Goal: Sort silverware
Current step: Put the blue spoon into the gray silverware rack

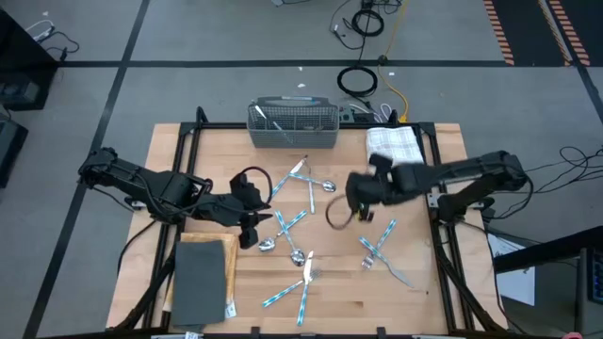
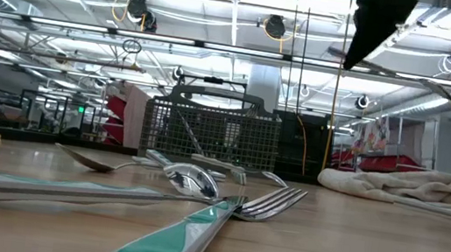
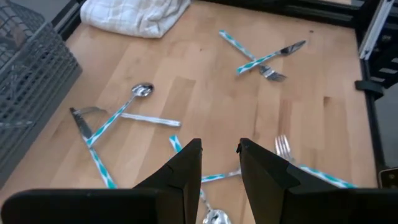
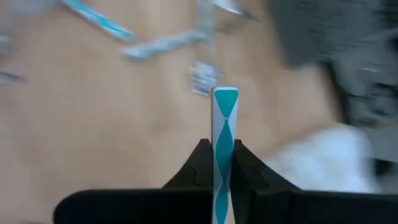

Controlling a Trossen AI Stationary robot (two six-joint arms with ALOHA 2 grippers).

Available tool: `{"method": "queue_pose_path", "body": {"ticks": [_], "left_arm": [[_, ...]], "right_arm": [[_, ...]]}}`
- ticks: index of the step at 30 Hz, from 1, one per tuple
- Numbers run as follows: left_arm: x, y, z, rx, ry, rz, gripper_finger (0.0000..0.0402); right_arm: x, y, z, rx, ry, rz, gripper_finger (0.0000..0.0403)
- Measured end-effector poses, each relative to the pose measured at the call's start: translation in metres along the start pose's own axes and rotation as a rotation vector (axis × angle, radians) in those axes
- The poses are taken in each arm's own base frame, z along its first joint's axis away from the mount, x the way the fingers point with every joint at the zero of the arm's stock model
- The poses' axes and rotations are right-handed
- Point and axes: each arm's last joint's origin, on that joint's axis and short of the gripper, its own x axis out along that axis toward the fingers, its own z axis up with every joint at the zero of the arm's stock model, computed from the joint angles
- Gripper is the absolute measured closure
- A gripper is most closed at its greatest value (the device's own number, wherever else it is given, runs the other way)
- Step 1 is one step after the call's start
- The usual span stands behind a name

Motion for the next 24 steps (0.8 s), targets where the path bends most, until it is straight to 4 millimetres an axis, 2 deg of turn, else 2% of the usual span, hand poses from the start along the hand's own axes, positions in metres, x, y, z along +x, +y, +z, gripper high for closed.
{"method": "queue_pose_path", "body": {"ticks": [3, 6, 14, 19, 24], "left_arm": [[0.0, 0.001, -0.002, 0.009, 0.017, 0.015, 0.0288], [0.0, 0.002, -0.003, 0.014, 0.014, 0.049, 0.0288], [-0.001, 0.006, -0.002, -0.002, -0.032, 0.174, 0.0288], [-0.002, 0.011, -0.004, 0.02, -0.064, 0.309, 0.0288], [-0.004, 0.014, -0.007, 0.056, -0.069, 0.401, 0.0288]], "right_arm": [[0.009, -0.024, 0.012, -0.143, 0.088, -0.123, 0.0402], [0.022, -0.038, 0.029, -0.352, 0.168, -0.25, 0.0402], [0.081, -0.041, 0.077, -0.89, 0.381, -0.743, 0.0403], [0.125, -0.051, 0.107, -0.973, 0.404, -0.786, 0.0403], [0.149, -0.07, 0.128, -0.951, 0.366, -0.822, 0.0403]]}}
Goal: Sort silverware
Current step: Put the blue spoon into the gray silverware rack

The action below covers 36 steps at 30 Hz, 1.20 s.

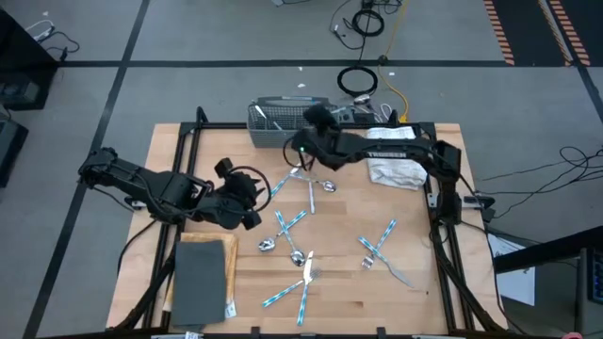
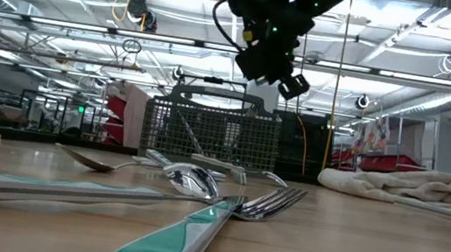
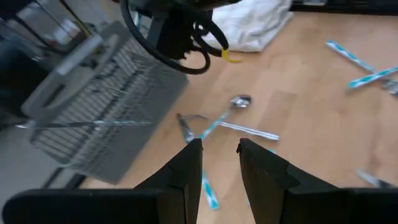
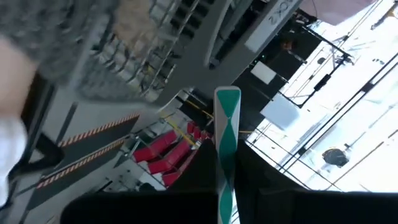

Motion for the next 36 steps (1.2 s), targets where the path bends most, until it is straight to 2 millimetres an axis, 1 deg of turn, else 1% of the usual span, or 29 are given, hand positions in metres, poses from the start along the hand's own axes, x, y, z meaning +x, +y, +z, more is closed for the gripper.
{"method": "queue_pose_path", "body": {"ticks": [2, 6, 8, 9, 11, 14, 15, 17, 19, 20, 21, 22, 23, 24, 26, 27, 30, 34, 36], "left_arm": [[-0.001, 0.0, -0.001, 0.013, -0.014, 0.035, 0.0288], [-0.004, 0.0, -0.003, 0.041, -0.042, 0.104, 0.0288], [-0.006, 0.0, -0.004, 0.055, -0.049, 0.124, 0.0288], [-0.006, 0.0, -0.005, 0.062, -0.048, 0.131, 0.0288], [-0.007, 0.0, -0.006, 0.05, -0.047, 0.131, 0.0288], [-0.009, -0.001, -0.008, 0.034, -0.045, 0.129, 0.0288], [-0.009, -0.001, -0.008, 0.026, -0.044, 0.128, 0.0288], [-0.01, -0.002, -0.009, 0.006, -0.048, 0.125, 0.0288], [-0.012, -0.004, -0.009, -0.015, -0.053, 0.121, 0.0288], [-0.012, -0.004, -0.01, -0.024, -0.058, 0.122, 0.0288], [-0.013, -0.005, -0.01, -0.025, -0.061, 0.12, 0.0288], [-0.013, -0.005, -0.009, -0.028, -0.066, 0.119, 0.0288], [-0.013, -0.006, -0.009, -0.032, -0.071, 0.118, 0.0288], [-0.013, -0.006, -0.009, -0.035, -0.073, 0.119, 0.0288], [-0.013, -0.006, -0.009, -0.038, -0.076, 0.119, 0.0288], [-0.013, -0.006, -0.008, -0.038, -0.08, 0.125, 0.0288], [-0.013, -0.005, -0.008, -0.037, -0.083, 0.131, 0.0288], [-0.013, -0.005, -0.008, -0.036, -0.083, 0.132, 0.0288], [-0.013, -0.005, -0.008, -0.036, -0.083, 0.132, 0.0288]], "right_arm": [[0.01, -0.005, -0.001, 0.034, -0.026, 0.0, 0.0403], [0.031, -0.011, -0.008, -0.045, -0.013, -0.008, 0.0403], [0.037, -0.019, -0.014, -0.047, 0.001, -0.044, 0.0403], [0.036, -0.024, -0.018, -0.051, 0.004, -0.062, 0.0403], [0.025, -0.037, -0.027, 0.018, -0.018, -0.112, 0.0403], [-0.011, -0.058, -0.046, 0.158, -0.2, -0.191, 0.0403], [-0.023, -0.064, -0.055, 0.241, -0.263, -0.208, 0.0403], [-0.047, -0.074, -0.079, 0.498, -0.409, -0.196, 0.0403], [-0.065, -0.077, -0.113, 0.829, -0.6, -0.057, 0.0403], [-0.07, -0.077, -0.133, 1.013, -0.712, 0.063, 0.0403], [-0.07, -0.077, -0.149, 1.178, -0.798, 0.201, 0.0403], [-0.067, -0.077, -0.164, 1.306, -0.849, 0.306, 0.0402], [-0.061, -0.075, -0.174, 1.397, -0.878, 0.377, 0.0402], [-0.057, -0.072, -0.18, 1.449, -0.906, 0.425, 0.0402], [-0.045, -0.069, -0.183, 1.547, -1.011, 0.497, 0.0402], [-0.04, -0.066, -0.181, 1.571, -1.062, 0.537, 0.0402], [-0.027, -0.056, -0.174, 1.564, -1.107, 0.599, 0.0402], [-0.002, -0.031, -0.158, 1.554, -1.128, 0.579, 0.0402], [0.005, -0.024, -0.156, 1.569, -1.207, 0.525, 0.0402]]}}
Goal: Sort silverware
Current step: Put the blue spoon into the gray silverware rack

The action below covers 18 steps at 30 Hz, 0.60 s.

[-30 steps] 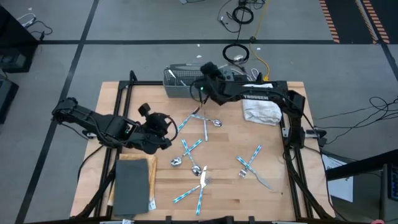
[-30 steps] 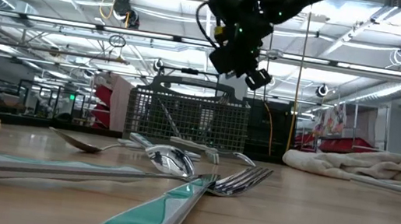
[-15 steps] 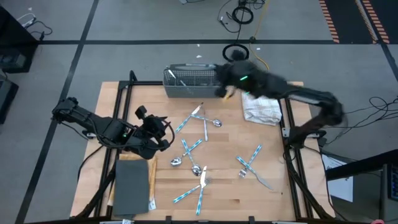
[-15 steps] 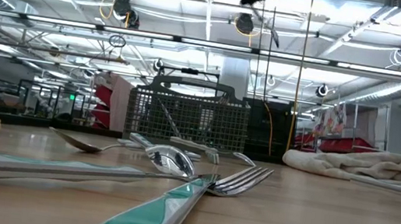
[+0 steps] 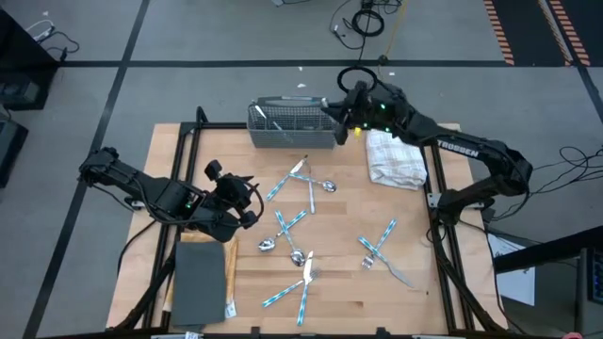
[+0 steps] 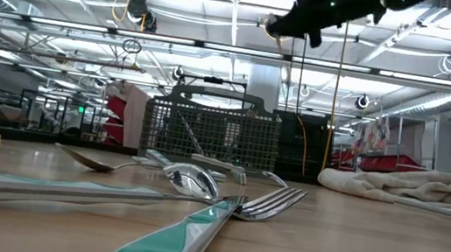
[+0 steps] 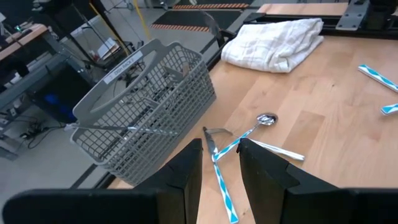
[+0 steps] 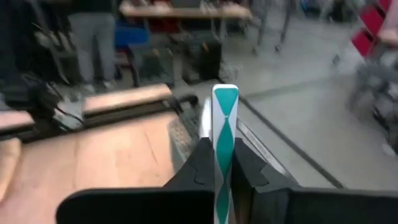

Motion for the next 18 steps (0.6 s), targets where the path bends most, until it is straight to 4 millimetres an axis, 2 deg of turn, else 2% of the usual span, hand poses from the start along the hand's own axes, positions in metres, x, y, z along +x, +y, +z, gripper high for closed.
{"method": "queue_pose_path", "body": {"ticks": [4, 8, 10, 13, 18], "left_arm": [[0.0, 0.0, 0.0, 0.0, 0.0, 0.0, 0.0288], [0.0, 0.0, 0.0, -0.001, 0.0, 0.001, 0.0288], [0.0, 0.0, 0.0, -0.013, -0.001, 0.003, 0.0288], [0.0, 0.002, 0.002, -0.129, -0.058, 0.074, 0.0288], [0.005, 0.002, 0.003, -0.442, -0.279, 0.244, 0.0288]], "right_arm": [[-0.006, -0.022, -0.011, 0.048, -0.253, 0.097, 0.0402], [-0.009, -0.04, -0.04, 0.14, -0.267, 0.056, 0.0402], [-0.013, -0.043, -0.044, 0.174, -0.322, 0.117, 0.0402], [-0.024, -0.04, -0.037, 0.222, -0.473, 0.267, 0.0402], [-0.038, -0.016, -0.015, 0.295, -0.675, 0.493, 0.0402]]}}
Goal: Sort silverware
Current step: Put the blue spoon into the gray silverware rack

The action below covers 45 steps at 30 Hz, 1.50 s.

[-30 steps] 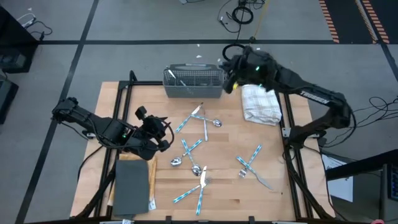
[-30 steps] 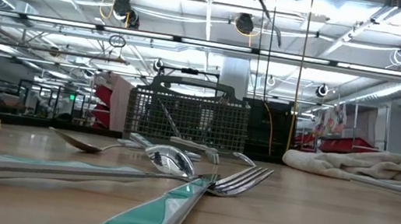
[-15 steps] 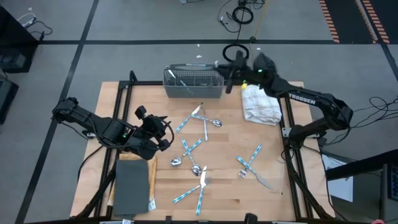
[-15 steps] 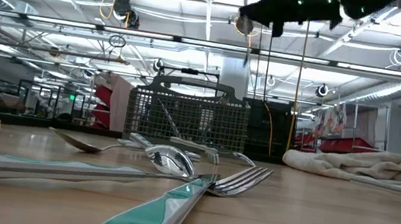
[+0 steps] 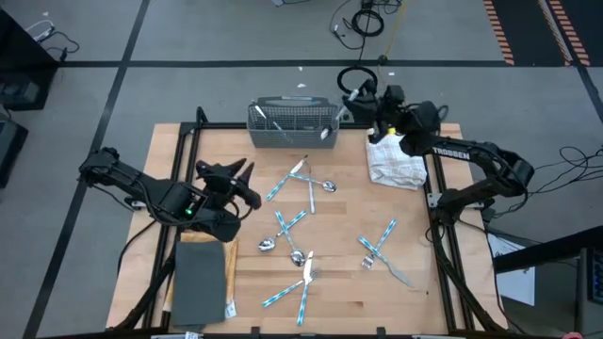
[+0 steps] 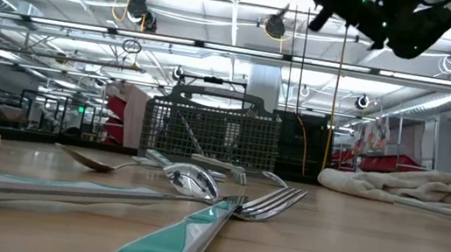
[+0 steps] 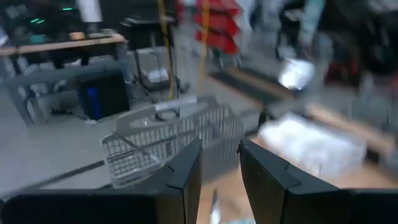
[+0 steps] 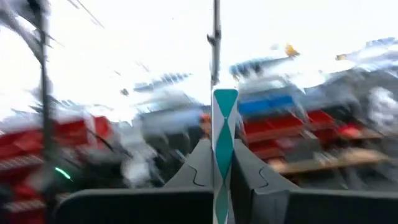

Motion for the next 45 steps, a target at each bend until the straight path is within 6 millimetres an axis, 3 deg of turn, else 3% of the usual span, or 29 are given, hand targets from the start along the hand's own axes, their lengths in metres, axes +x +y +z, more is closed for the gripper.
{"method": "queue_pose_path", "body": {"ticks": [3, 7, 9, 13, 15, 19, 25, 29, 36, 45], "left_arm": [[0.008, -0.002, -0.007, -0.152, -0.022, 0.024, 0.0288], [0.024, -0.011, -0.015, -0.22, 0.057, -0.044, 0.0288], [0.033, -0.02, -0.013, -0.186, 0.101, -0.166, 0.0288], [0.051, -0.036, 0.005, -0.153, 0.062, -0.58, 0.0288], [0.061, -0.036, 0.009, -0.155, 0.061, -0.673, 0.0288], [0.083, -0.026, 0.006, -0.11, 0.124, -0.686, 0.0288], [0.11, -0.019, 0.012, -0.135, 0.171, -0.91, 0.0288], [0.116, -0.023, 0.016, -0.186, 0.174, -1.126, 0.0288], [0.122, -0.032, 0.008, -0.169, 0.223, -1.34, 0.0288], [0.126, -0.034, 0.008, -0.108, 0.15, -1.425, 0.0288]], "right_arm": [[0.01, 0.012, 0.004, 0.061, -0.026, 0.049, 0.0402], [0.024, 0.029, -0.008, 0.138, 0.028, 0.099, 0.0402], [0.03, 0.038, -0.016, 0.169, 0.061, 0.118, 0.0402], [0.037, 0.054, -0.028, 0.225, 0.107, 0.156, 0.0402], [0.04, 0.062, -0.029, 0.255, 0.1, 0.188, 0.0402], [0.043, 0.079, -0.03, 0.311, 0.102, 0.24, 0.0402], [0.048, 0.098, -0.043, 0.325, 0.163, 0.281, 0.0402], [0.05, 0.104, -0.048, 0.331, 0.194, 0.287, 0.0402], [0.05, 0.108, -0.049, 0.335, 0.197, 0.302, 0.0403], [0.05, 0.108, -0.049, 0.336, 0.2, 0.305, 0.0403]]}}
